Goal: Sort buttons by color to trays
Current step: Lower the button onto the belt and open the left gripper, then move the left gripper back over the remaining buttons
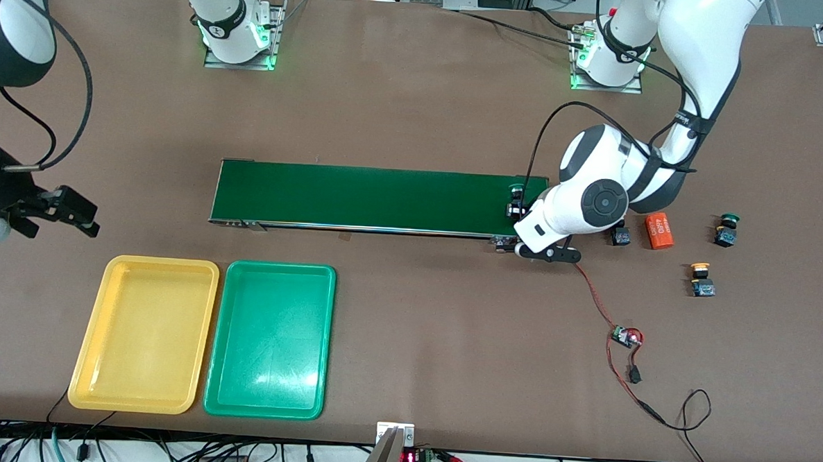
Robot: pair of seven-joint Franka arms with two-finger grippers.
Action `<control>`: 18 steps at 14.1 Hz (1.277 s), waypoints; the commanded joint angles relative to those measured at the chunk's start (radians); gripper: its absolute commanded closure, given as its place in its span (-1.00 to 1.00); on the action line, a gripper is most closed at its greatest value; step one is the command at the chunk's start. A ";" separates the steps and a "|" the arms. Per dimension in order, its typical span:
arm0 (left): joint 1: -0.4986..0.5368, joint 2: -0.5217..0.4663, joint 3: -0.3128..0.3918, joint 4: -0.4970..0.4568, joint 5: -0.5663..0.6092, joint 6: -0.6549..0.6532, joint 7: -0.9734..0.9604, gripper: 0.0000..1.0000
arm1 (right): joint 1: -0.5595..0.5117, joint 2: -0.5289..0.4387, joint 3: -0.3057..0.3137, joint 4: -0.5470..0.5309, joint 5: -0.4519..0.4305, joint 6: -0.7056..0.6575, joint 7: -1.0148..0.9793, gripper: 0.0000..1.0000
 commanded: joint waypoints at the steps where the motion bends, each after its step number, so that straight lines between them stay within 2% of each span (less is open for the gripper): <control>1: 0.063 -0.013 0.008 0.113 0.004 -0.124 -0.006 -1.00 | -0.018 0.011 0.008 -0.005 0.025 0.064 -0.005 -1.00; 3: 0.189 -0.007 0.006 0.152 0.007 -0.141 -0.005 -1.00 | -0.026 0.026 0.008 -0.005 0.027 0.091 -0.005 -1.00; 6: 0.321 0.018 0.011 0.161 0.008 -0.137 -0.007 -1.00 | -0.030 0.028 0.008 -0.005 0.027 0.104 -0.003 -1.00; 7: 0.350 0.018 0.012 0.163 0.024 -0.140 -0.010 -1.00 | -0.030 0.028 0.008 -0.005 0.028 0.107 -0.003 -1.00; 9: 0.422 0.016 0.012 0.166 0.129 -0.144 0.007 -1.00 | -0.034 0.028 0.008 -0.005 0.041 0.104 -0.003 -1.00; 11: 0.470 0.039 0.015 0.167 0.146 -0.155 0.100 -1.00 | -0.038 0.023 0.006 -0.005 0.041 0.086 -0.015 -1.00; 14: 0.540 0.102 0.024 0.213 0.179 -0.146 0.195 -1.00 | -0.058 -0.003 0.006 0.007 0.044 -0.071 -0.022 -1.00; 18: 0.538 0.192 0.028 0.316 0.266 -0.143 0.223 -1.00 | -0.061 -0.015 0.001 0.050 0.042 -0.259 -0.022 -1.00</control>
